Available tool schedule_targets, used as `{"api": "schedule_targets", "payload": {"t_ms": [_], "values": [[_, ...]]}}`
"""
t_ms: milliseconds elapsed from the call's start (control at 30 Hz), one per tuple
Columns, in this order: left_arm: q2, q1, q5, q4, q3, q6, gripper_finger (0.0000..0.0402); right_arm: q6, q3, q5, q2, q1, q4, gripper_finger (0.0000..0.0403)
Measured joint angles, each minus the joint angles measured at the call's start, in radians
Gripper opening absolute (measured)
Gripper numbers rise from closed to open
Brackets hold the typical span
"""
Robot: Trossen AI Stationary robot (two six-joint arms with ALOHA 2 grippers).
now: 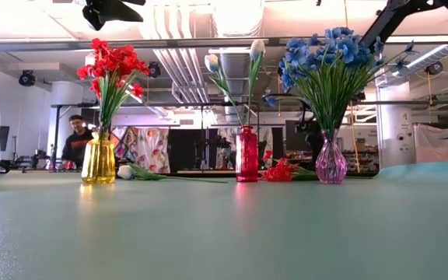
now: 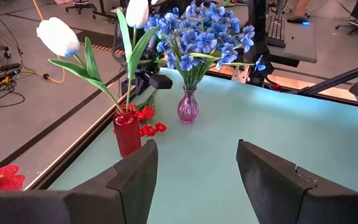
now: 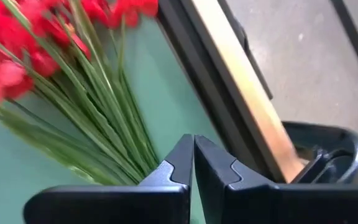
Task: Sort flowers into vase by color
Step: Put the red flower into the yellow vase
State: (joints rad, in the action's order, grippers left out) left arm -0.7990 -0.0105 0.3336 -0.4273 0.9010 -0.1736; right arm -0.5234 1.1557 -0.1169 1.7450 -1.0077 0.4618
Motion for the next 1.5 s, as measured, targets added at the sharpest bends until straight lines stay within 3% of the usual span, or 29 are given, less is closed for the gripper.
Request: {"api": "schedule_targets", "payload": {"t_ms": [833,1000,1167,1333,1500], "values": [[0.000,0.000,0.000,0.000,0.000,0.000,0.0207,-0.017,0.001,-0.067,-0.043,0.002,0.022,0.0014],[0.000,0.000,0.000,-0.001,0.000,0.000,0.0207,-0.025,-0.003,-0.084,-0.043,0.002,0.021,0.0045],[0.000,0.000,0.000,-0.001,0.000,0.000,0.0208,-0.019,-0.013,-0.135,-0.042,0.002,0.023,0.0104],[0.000,0.000,0.000,-0.001,0.000,0.001,0.0207,-0.013,-0.035,-0.127,-0.041,0.002,0.009,0.0160],[-0.002,0.000,0.000,-0.001,0.000,0.008,0.0208,0.053,-0.052,-0.086,-0.013,0.001,-0.053,0.0184]]}}
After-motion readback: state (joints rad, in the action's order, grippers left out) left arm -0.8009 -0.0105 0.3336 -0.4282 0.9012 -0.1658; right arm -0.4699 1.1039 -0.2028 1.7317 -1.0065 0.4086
